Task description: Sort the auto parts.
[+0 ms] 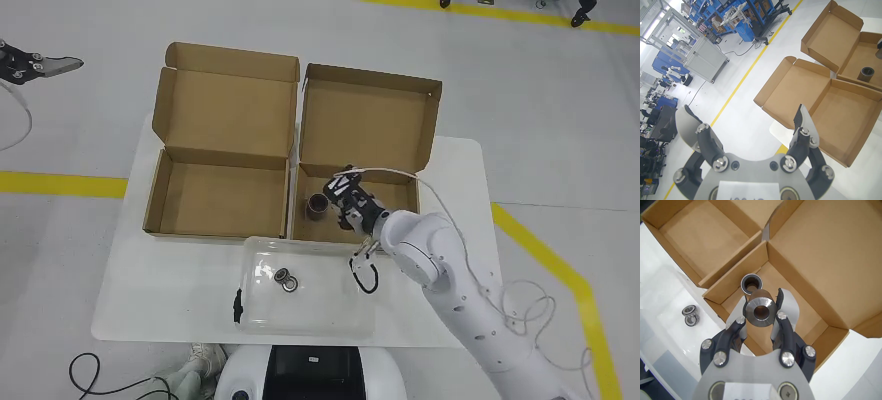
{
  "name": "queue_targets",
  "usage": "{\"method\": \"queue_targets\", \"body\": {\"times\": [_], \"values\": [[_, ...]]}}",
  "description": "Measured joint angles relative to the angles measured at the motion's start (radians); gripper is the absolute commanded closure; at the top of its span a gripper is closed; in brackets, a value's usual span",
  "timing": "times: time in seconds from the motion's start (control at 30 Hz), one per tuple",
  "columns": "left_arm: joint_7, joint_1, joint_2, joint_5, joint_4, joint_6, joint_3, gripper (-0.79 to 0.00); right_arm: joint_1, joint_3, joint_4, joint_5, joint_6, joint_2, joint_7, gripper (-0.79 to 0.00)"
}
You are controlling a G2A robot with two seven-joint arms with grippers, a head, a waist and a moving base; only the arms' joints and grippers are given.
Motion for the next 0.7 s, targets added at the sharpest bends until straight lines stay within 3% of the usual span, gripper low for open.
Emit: {"method": "queue_targets", "body": {"times": [0.33,0.7], "values": [[0.0,0.0,0.0,0.0,0.0,0.0,0.0,-0.785,0.079,-0.061,0.116,0.025,0.023,-0.024,0.104,0.0],[0.0,0.0,0.0,0.0,0.0,0.0,0.0,-0.785,0.146,-0.115,0.27,0.039,0.038,-0.052,0.097,0.0]]}}
